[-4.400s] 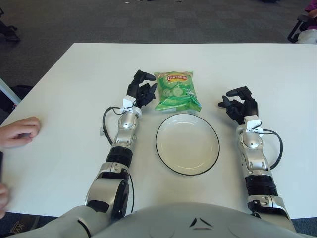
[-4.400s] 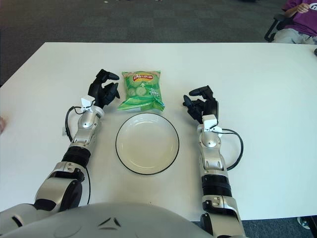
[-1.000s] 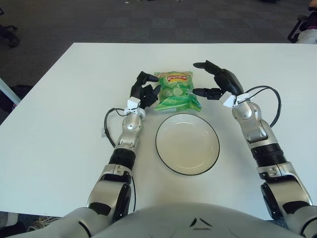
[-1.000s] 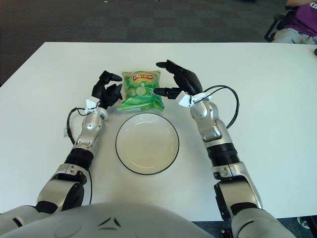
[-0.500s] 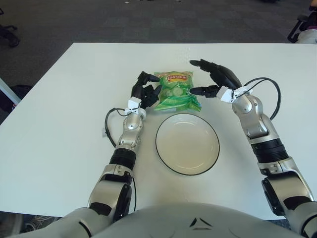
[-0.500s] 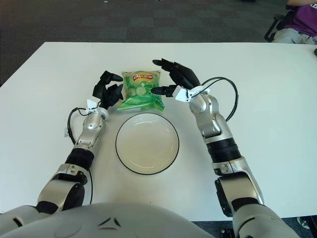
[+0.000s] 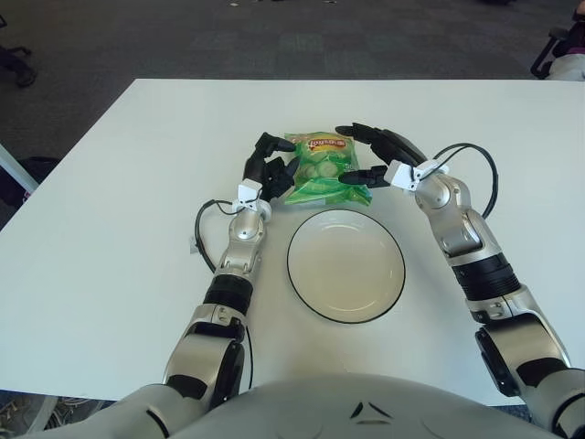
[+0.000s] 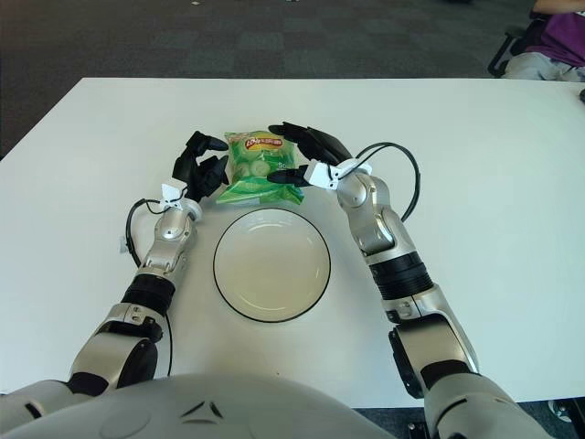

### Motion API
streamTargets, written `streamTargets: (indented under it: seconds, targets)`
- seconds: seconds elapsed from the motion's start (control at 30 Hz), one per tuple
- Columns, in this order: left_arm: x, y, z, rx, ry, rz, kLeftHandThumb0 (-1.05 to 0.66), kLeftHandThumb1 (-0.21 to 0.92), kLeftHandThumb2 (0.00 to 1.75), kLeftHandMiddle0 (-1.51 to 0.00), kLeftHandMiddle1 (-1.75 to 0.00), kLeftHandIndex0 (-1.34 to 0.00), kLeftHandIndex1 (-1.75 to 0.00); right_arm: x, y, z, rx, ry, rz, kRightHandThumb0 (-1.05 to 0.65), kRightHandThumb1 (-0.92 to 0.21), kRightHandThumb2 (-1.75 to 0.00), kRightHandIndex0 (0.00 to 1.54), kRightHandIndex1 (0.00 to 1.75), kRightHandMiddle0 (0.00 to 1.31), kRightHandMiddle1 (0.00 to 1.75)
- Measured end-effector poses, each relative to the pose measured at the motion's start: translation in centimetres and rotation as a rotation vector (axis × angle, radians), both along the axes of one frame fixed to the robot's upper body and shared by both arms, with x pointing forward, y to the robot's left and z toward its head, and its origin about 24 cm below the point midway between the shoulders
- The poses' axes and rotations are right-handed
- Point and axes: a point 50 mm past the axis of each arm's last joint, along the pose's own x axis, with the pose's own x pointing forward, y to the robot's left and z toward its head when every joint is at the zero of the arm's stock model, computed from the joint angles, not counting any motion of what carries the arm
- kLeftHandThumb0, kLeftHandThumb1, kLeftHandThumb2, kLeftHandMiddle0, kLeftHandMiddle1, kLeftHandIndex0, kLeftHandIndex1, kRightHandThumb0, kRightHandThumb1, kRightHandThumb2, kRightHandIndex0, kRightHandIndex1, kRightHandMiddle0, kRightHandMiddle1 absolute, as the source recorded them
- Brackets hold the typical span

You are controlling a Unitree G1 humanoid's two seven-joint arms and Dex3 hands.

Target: Put the snack into the plate.

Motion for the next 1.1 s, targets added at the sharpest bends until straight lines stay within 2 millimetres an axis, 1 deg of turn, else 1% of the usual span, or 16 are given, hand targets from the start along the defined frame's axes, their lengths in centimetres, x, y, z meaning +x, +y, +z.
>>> streamTargets:
  seconds: [0.07, 0.2, 0.5, 0.87, 1.1]
  targets:
    - [-0.1, 0.1, 0.0, -0.002, -0.001, 0.007, -0.36, 0.92, 0.25, -0.96, -1.75, -0.49, -1.44, 0.1, 0.6, -0.1, 0.009, 0.008, 0.014, -0.61, -0.92, -0.17, 0.13, 0.00, 0.38, 0.07]
    - [-0.1, 0.1, 0.1, -0.004, -0.002, 0.011, -0.36, 0.92, 0.24, -0.96, -1.75, -0.50, -1.44, 0.0, 0.9, -0.4, 0.002, 0.020, 0.023, -0.61, -0.92, -0.16, 0.14, 0.00, 0.38, 0.06]
    - [-0.2, 0.0, 0.1, -0.011, -0.006, 0.013, -0.36, 0.92, 0.23, -0.97, -1.75, -0.51, -1.42, 0.2, 2.4, -2.0, -0.023, 0.100, 0.048, -0.62, -0.92, -0.16, 0.15, 0.01, 0.39, 0.06]
    - [-0.5, 0.0, -0.1, -0.018, 0.000, 0.017, -0.36, 0.92, 0.23, -0.98, -1.75, -0.52, -1.42, 0.5, 2.6, -2.0, -0.027, 0.107, 0.050, -0.65, -0.92, -0.18, 0.16, 0.01, 0.40, 0.05]
    - [-0.5, 0.0, 0.1, -0.023, -0.011, 0.020, -0.36, 0.92, 0.23, -0.98, -1.75, -0.52, -1.42, 0.6, 2.7, -2.4, -0.021, 0.110, 0.041, -0.64, -0.92, -0.18, 0.20, 0.02, 0.42, 0.06]
